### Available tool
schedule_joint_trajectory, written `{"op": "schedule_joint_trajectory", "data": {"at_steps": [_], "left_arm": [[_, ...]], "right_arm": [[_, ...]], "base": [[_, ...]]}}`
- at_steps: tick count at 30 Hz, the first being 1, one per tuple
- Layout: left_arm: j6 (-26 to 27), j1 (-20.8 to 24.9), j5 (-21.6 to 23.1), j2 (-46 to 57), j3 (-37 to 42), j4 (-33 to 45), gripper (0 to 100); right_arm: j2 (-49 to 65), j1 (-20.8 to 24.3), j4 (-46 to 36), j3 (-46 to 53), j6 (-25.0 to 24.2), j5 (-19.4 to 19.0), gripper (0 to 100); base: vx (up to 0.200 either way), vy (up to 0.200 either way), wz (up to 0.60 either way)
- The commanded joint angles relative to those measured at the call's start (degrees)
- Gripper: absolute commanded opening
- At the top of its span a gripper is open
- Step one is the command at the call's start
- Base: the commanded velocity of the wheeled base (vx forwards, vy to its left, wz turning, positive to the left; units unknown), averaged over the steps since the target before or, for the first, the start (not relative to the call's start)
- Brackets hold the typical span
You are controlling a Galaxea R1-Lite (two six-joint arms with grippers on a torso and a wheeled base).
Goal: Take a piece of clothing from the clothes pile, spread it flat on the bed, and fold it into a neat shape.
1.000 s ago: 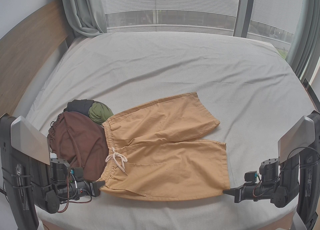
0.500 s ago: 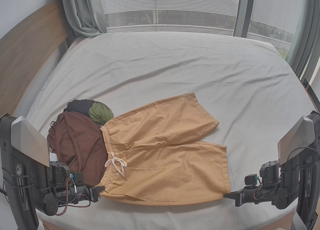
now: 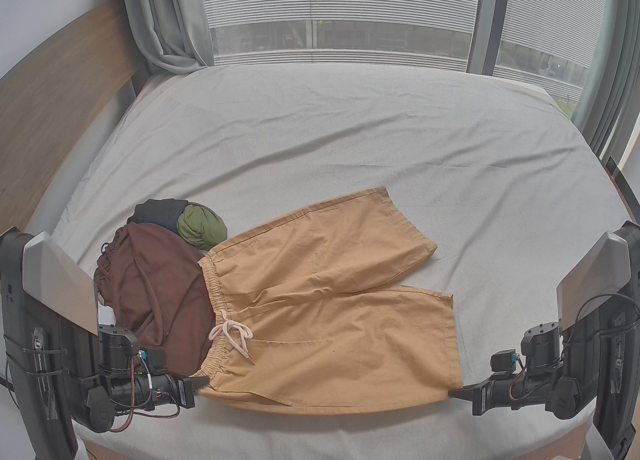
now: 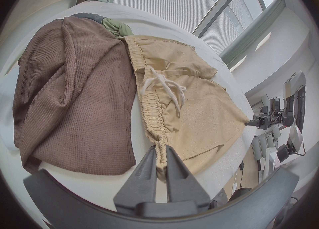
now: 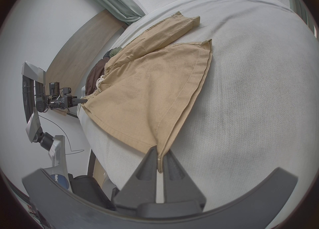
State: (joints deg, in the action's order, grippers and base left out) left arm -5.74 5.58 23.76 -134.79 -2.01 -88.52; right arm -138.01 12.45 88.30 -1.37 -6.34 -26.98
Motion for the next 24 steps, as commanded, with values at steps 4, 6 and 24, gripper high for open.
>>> {"op": "schedule_joint_trajectory", "data": {"at_steps": [4,6,24], "left_arm": [[-0.59,-0.49,-0.12,-0.12,-3.61,-0.08,0],[-0.76,-0.49,-0.12,0.23,-3.97,-0.08,0],[-11.31,0.13,-1.96,4.80,-11.52,-0.08,0]], "right_arm": [[0.55,-1.11,0.12,-0.57,-0.08,0.00,0],[0.99,-1.28,0.12,-1.01,-0.16,0.00,0],[6.70,-1.64,0.03,-7.95,-8.60,-0.18,0]], "base": [[0.000,0.000,0.00],[0.000,0.000,0.00],[0.000,0.000,0.00]]}}
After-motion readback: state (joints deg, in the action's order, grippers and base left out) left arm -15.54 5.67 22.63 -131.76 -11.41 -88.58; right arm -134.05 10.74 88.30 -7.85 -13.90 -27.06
